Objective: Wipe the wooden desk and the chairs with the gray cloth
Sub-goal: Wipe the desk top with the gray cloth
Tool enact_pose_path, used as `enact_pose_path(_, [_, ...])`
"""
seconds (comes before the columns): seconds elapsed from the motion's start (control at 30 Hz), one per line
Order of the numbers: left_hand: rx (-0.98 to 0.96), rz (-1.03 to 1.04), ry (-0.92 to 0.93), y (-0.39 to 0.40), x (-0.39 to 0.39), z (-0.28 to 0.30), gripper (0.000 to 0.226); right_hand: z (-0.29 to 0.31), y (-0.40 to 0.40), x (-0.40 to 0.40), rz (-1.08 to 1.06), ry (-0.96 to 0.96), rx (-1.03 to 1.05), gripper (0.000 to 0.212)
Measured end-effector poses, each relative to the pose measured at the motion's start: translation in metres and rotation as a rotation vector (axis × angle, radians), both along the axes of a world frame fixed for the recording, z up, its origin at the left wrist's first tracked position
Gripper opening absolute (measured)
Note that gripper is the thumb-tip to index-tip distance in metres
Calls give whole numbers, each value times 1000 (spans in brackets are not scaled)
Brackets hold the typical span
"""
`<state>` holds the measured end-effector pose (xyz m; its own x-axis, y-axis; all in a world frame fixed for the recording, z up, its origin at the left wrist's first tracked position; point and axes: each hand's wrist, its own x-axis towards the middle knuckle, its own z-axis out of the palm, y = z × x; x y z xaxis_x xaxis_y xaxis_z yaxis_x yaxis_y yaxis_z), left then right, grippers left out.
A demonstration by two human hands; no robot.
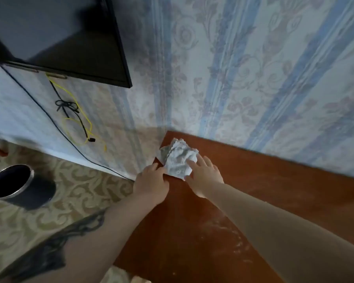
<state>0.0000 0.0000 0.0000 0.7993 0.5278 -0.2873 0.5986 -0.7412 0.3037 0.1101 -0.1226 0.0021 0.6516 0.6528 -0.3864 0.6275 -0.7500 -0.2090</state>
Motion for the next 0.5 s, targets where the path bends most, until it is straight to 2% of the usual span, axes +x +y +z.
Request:
enact_pose_path(0.23, [77,-89,-55,36,35,-62,51,-53,59,21,64,-131,37,56])
enact_pose_path(0.5, [-18,-81,-314,37,34,-98,54,-85,69,30,139,-194,-6,60])
